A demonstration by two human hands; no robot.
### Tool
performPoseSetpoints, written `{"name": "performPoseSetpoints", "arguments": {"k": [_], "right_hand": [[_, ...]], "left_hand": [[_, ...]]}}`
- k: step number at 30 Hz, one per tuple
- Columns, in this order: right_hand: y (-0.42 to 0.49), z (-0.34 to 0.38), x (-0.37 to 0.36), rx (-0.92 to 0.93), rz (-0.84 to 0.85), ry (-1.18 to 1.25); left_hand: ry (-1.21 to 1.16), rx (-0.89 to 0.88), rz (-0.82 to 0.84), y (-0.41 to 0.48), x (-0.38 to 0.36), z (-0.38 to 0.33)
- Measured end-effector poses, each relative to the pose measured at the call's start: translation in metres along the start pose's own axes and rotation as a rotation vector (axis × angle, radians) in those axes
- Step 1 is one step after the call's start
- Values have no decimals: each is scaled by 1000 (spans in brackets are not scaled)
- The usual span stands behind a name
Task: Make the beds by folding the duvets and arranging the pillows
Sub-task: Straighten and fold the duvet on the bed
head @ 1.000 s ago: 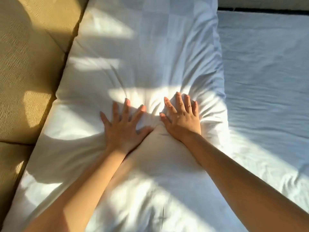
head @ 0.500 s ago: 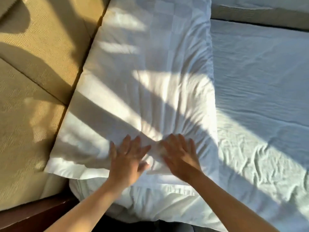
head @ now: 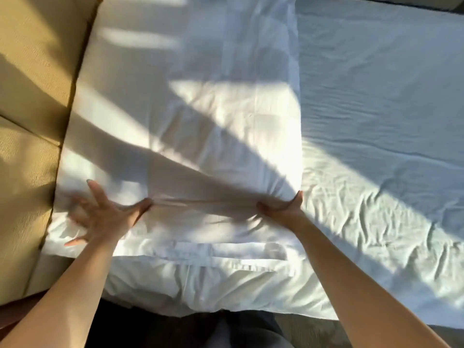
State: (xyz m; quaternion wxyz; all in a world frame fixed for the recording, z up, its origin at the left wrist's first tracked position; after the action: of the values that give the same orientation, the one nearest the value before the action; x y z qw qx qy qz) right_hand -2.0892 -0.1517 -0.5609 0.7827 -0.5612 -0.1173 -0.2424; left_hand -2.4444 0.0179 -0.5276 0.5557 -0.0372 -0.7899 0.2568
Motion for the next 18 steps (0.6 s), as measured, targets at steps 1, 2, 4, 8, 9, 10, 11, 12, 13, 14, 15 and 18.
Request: {"name": "performPoseSetpoints", "arguments": {"k": [1, 2, 4, 8, 9, 10, 11, 12, 13, 14, 15, 18], "right_hand": [[-7, -12, 0, -22, 28, -6], [-15, -26, 1, -55, 51, -51], [-32, -60, 3, -116, 64, -231], [-42, -138, -12, -168, 10, -432], [-43, -141, -11, -146, 19, -507], [-42, -135, -3, -128, 9, -575], [-40, -122, 11, -108, -53, -599], [-36, -108, 28, -90, -146, -562], [-32, -88, 47, -72, -274, -485], [-29, -68, 65, -46, -403, -364], [-30, -45, 78, 9, -502, -219], [-23, -6, 52, 135, -335, 169]], "left_hand": [[38, -20, -3, -5, -1, 1], [91, -63, -21, -10, -1, -3], [290, -219, -88, -22, 2, -19], [661, -1095, -240, -61, -17, -76], [661, -1375, -309, -76, -23, -89], [627, -1552, -364, -89, -26, -100], [555, -1619, -392, -97, -27, -114], [436, -1611, -388, -100, -25, -131], [299, -1540, -326, -102, -22, -151], [197, -1446, -271, -104, -22, -170], [151, -1363, -231, -106, -25, -185], [340, -1247, -60, -120, -59, -189]]}}
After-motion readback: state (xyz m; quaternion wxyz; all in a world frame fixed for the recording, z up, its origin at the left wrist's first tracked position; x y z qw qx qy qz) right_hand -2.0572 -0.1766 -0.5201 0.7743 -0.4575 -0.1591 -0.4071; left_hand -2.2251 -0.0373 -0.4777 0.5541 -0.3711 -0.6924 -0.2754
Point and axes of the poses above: each hand's wrist, its own y-axis towards the middle knuckle, its own x-axis out of the back of the hand, z = x × y, the point moved 4 cm from there along y, towards the middle knuckle, and after that the axes turned 7 degrees about -x, right-handed, at the moved point
